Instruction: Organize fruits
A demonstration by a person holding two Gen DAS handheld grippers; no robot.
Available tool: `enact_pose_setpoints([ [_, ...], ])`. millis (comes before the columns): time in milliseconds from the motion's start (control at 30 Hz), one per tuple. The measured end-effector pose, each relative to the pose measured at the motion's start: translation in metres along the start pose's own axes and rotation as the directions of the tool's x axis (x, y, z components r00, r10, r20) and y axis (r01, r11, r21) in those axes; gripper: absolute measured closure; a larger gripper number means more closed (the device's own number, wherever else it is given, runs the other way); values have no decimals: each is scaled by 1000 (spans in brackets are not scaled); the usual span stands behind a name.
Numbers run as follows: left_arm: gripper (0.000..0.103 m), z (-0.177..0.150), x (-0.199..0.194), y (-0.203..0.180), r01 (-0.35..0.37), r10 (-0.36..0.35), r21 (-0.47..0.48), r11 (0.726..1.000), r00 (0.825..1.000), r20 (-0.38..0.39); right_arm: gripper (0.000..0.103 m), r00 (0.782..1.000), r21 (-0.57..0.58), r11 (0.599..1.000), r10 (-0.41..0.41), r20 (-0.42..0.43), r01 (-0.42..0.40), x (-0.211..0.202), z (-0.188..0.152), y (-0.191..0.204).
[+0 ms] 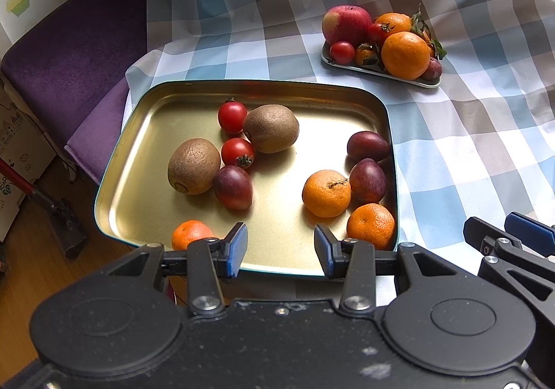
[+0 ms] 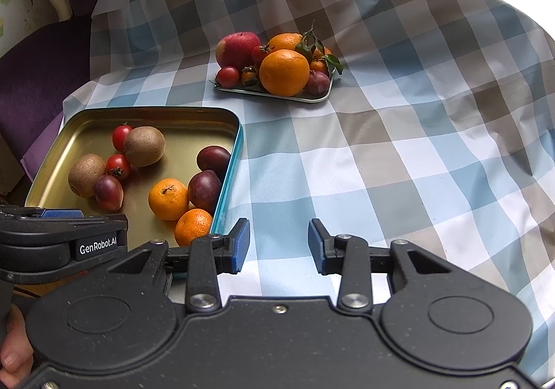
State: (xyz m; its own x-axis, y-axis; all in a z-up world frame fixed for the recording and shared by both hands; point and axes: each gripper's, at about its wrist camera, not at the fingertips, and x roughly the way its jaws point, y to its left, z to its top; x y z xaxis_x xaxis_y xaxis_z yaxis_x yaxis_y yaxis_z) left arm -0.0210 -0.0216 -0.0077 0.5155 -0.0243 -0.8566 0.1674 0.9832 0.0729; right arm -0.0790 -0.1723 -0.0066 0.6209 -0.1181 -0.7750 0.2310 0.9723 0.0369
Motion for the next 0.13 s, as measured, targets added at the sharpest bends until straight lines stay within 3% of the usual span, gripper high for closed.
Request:
enact_pose_setpoints([
  [133, 60, 0, -1, 0, -2, 2, 1, 1000, 1000, 6, 57, 1000, -2, 1000, -2, -2, 2, 1, -1, 0],
])
